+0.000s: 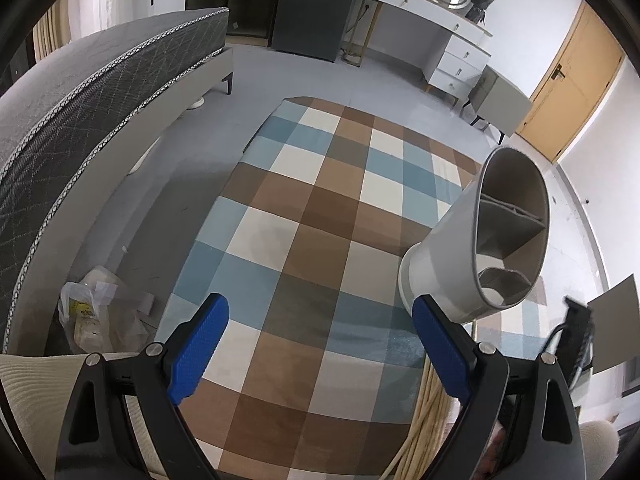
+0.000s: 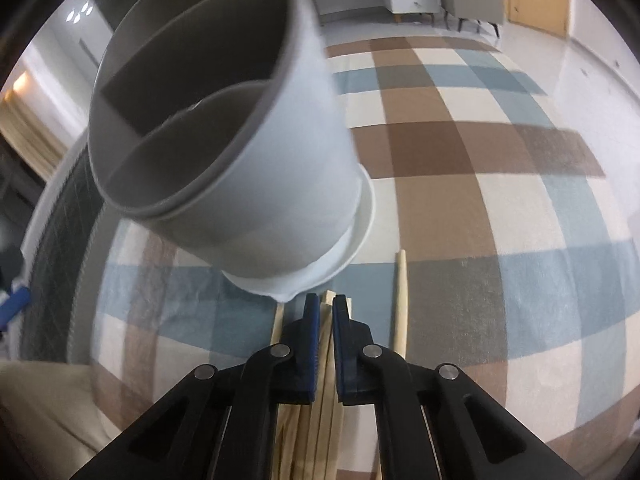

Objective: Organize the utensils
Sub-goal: 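Lift chopsticks with the right gripper while the left gripper lowers to the pile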

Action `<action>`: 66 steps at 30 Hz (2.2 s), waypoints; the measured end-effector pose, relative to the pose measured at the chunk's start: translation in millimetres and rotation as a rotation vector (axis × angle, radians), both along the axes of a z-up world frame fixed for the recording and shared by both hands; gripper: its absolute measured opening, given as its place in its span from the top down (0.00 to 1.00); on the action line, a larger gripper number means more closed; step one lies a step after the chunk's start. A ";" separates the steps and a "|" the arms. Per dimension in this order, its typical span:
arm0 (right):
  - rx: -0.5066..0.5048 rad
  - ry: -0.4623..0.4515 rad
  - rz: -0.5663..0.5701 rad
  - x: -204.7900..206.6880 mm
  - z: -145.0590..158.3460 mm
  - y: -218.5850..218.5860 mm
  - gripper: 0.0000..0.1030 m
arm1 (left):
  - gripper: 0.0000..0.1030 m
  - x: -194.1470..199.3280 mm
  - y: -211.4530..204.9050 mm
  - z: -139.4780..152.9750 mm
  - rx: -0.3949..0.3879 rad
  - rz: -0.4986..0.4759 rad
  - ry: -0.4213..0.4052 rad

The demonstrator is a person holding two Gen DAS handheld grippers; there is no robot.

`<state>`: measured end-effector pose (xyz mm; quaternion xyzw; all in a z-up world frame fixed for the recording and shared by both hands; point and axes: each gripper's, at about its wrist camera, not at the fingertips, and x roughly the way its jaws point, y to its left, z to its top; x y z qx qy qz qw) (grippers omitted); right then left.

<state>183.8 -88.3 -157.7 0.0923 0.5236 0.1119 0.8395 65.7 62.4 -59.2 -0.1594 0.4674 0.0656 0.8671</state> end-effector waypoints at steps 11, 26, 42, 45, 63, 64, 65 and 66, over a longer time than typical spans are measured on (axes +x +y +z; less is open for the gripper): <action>0.081 0.020 -0.003 -2.7 1.8 -4.5 0.82 | 0.12 -1.6 -4.6 -2.0 0.032 -0.012 0.000; -0.044 0.005 0.009 -0.6 -8.2 8.1 0.92 | 0.12 -0.8 -0.3 -2.3 0.012 0.003 -0.004; 0.272 -0.070 -0.164 -4.8 22.3 -53.1 0.96 | 0.12 4.9 -25.3 -28.2 0.054 -0.102 0.089; 0.353 -0.100 -0.204 -11.1 31.0 -69.2 0.96 | 0.12 6.3 -44.0 -42.8 0.040 -0.188 0.143; 0.452 -0.270 -0.322 -35.4 68.7 -122.7 0.96 | 0.11 4.3 -106.9 -96.6 0.182 -0.354 0.308; 0.454 -0.272 -0.321 -39.1 70.5 -124.4 0.96 | 0.11 4.1 -105.0 -95.9 0.175 -0.346 0.306; 0.453 -0.274 -0.320 -38.8 70.8 -123.7 0.96 | 0.11 4.7 -103.4 -95.5 0.169 -0.343 0.309; 0.450 -0.276 -0.319 -38.8 71.1 -123.4 0.96 | 0.11 3.0 -103.6 -94.9 0.166 -0.344 0.310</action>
